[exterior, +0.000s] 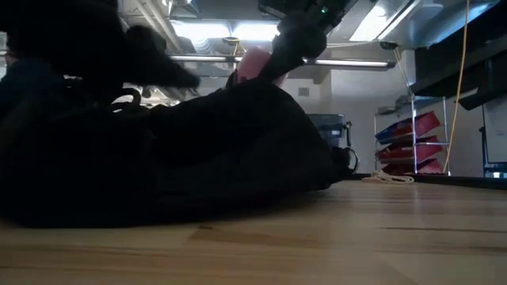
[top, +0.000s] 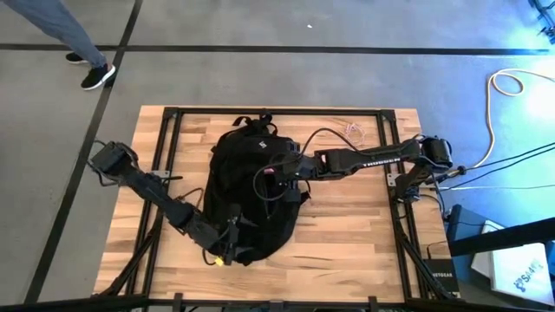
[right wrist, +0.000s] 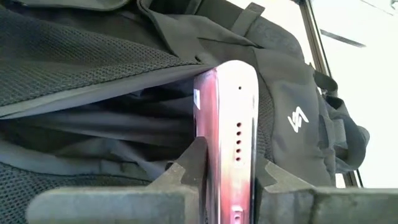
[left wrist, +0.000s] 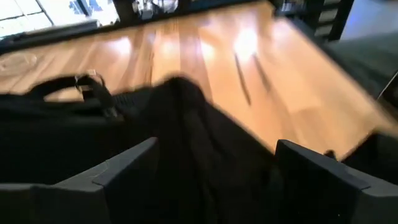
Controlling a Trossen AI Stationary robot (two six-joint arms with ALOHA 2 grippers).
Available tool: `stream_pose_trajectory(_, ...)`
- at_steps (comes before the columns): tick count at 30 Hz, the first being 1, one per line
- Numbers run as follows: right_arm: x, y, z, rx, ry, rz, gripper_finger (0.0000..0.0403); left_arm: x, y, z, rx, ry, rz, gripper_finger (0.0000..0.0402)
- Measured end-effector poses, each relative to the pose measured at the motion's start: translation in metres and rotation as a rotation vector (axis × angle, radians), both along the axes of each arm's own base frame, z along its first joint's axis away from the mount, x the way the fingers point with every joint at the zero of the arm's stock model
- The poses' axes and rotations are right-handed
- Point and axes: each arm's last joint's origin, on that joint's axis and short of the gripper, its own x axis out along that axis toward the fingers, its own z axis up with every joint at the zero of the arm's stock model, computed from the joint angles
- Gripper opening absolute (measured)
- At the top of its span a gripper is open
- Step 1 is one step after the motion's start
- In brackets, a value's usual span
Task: Unpack backpack
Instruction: Remove the pink cellphone from the black backpack
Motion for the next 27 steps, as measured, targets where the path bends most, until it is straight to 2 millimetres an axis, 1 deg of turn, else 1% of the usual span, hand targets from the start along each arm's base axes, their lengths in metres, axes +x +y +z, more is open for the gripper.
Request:
stream_pose_trajectory(6,-0.001,0.001,-0.001,-0.008,0.015,0.025,0.0033,0.014,0.001,-0.022,0.036,0.054,0.043,0.0310)
stream_pose_trajectory(9,-0.001,0.002,-0.001,0.005,0.016,0.037,0.0036,0.019,0.003,-0.025,0.023,0.058,0.062,0.0310)
stream_pose_trajectory(11,-0.001,0.002,-0.001,0.005,0.024,0.038,0.0048,0.021,0.004,-0.025,0.019,0.058,0.070,0.0310)
stream_pose_trajectory(16,-0.001,0.002,-0.001,0.019,0.024,0.051,0.0099,0.021,0.006,-0.025,0.024,0.061,0.079,0.0310)
stream_pose_trajectory(19,-0.003,0.003,-0.003,0.040,0.046,0.072,0.0112,0.021,0.006,-0.025,0.027,0.062,0.080,0.0310)
stream_pose_trajectory(22,-0.005,0.004,-0.005,0.046,0.081,0.078,0.0102,0.021,0.007,-0.025,0.029,0.062,0.084,0.0310)
stream_pose_trajectory(27,-0.007,0.004,-0.006,0.056,0.103,0.086,0.0047,0.021,0.009,-0.027,0.033,0.077,0.094,0.0310)
